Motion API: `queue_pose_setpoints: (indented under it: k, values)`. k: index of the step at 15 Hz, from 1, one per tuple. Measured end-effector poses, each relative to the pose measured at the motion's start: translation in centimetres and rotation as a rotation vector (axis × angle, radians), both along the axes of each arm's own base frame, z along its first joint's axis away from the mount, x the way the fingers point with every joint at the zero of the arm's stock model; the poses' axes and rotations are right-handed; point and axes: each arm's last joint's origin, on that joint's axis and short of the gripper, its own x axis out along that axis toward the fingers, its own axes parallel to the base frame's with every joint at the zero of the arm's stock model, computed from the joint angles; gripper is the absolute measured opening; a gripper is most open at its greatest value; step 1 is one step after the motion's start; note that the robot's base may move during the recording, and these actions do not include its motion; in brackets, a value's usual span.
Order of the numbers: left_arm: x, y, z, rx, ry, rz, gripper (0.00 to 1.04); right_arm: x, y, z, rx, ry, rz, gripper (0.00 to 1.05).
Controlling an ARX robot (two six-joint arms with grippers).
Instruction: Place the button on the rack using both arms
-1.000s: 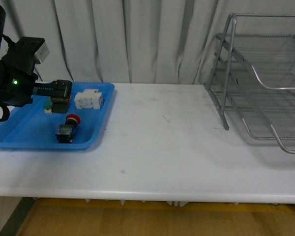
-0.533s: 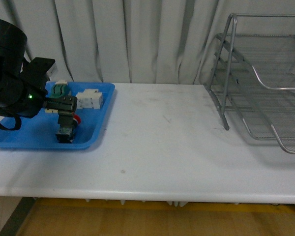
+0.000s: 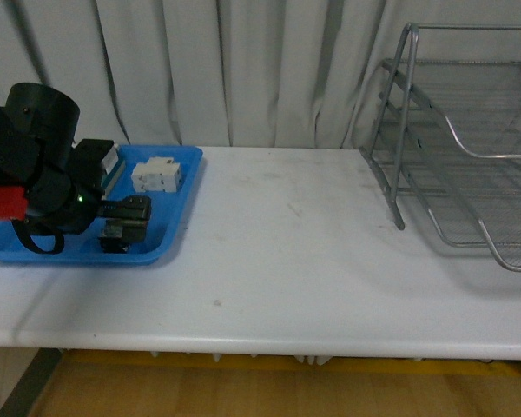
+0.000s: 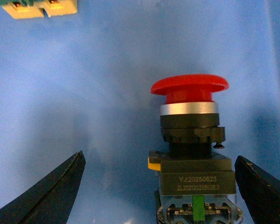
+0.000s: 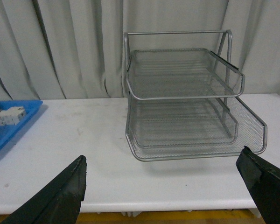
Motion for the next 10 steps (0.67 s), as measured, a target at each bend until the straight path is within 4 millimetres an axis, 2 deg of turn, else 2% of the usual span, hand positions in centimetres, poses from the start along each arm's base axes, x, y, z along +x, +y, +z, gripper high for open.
queue_pose_setpoints:
  k: [2, 7, 9, 10]
  values:
    - [0.08, 0.00, -0.46, 0.001, -0.002, -0.001, 0.96, 0.00, 0.00, 0.00, 0.000, 0.000, 0.000, 0.98]
    - [0.12, -0.15, -0.42, -0.015, -0.007, -0.014, 0.46, 0.00, 0.00, 0.00, 0.000, 0.000, 0.000, 0.98]
    - [0.11, -0.14, -0.08, -0.018, -0.011, -0.016, 0.37, 0.00, 0.00, 0.00, 0.000, 0.000, 0.000, 0.98]
    - [-0.02, -0.11, 0.17, -0.021, -0.013, -0.017, 0.36, 0.00, 0.00, 0.00, 0.000, 0.000, 0.000, 0.98]
